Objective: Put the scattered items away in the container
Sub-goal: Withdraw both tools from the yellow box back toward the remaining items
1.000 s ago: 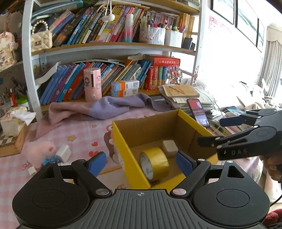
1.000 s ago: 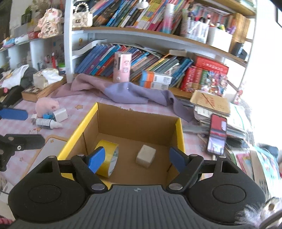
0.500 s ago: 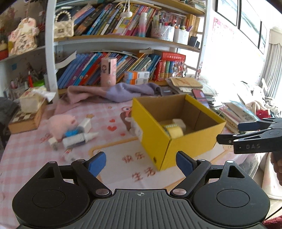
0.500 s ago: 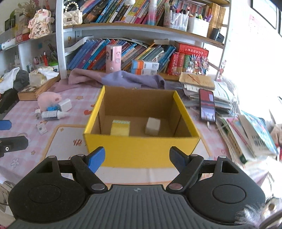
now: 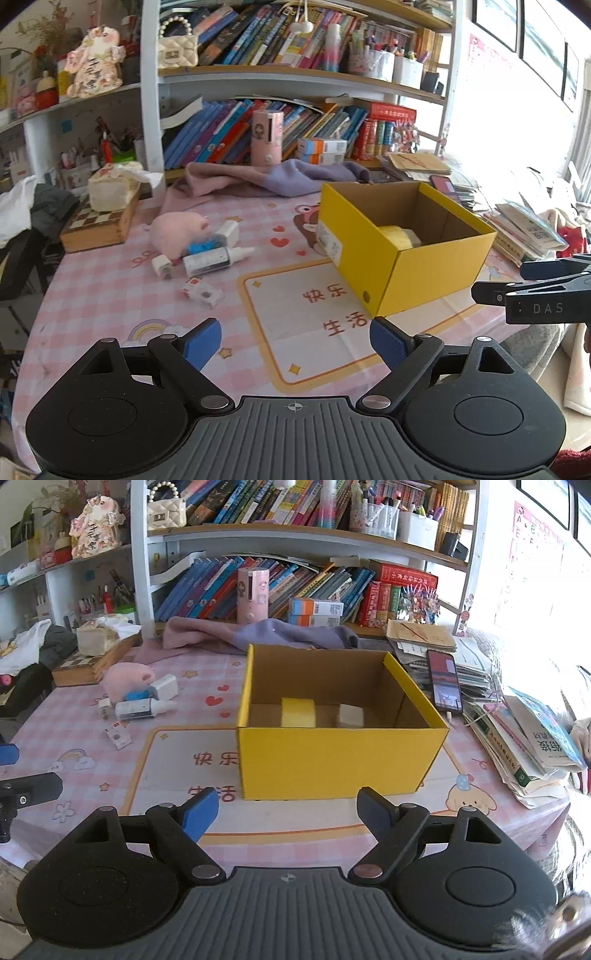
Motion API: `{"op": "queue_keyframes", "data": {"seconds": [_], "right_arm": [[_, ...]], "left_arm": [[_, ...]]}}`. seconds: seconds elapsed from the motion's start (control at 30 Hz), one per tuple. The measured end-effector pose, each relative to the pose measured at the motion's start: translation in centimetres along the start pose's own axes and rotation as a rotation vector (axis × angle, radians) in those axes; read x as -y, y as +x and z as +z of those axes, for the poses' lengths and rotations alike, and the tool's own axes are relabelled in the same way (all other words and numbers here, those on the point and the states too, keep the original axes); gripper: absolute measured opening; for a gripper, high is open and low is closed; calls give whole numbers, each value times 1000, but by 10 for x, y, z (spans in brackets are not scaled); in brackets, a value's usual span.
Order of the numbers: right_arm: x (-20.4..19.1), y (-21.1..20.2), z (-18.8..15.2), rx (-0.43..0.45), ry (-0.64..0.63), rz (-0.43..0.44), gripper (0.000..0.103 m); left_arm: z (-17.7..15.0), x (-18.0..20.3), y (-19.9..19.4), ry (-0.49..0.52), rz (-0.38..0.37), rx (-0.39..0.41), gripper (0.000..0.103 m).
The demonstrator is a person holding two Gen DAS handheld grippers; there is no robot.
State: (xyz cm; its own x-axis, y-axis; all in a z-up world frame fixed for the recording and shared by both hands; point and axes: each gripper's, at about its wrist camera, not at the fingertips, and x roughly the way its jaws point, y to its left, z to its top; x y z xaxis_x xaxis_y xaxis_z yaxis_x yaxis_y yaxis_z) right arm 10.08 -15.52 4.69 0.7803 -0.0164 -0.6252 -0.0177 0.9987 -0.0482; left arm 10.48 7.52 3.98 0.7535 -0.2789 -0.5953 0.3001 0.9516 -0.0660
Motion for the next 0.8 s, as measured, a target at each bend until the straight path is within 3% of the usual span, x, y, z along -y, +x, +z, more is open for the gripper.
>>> {"op": "queue_keyframes", "data": {"seconds": [0.8], "right_arm": [[-84, 5, -12, -22, -121, 134, 83]], "left_arm": [[-24, -47, -20, -83, 150, -54, 97]]}}
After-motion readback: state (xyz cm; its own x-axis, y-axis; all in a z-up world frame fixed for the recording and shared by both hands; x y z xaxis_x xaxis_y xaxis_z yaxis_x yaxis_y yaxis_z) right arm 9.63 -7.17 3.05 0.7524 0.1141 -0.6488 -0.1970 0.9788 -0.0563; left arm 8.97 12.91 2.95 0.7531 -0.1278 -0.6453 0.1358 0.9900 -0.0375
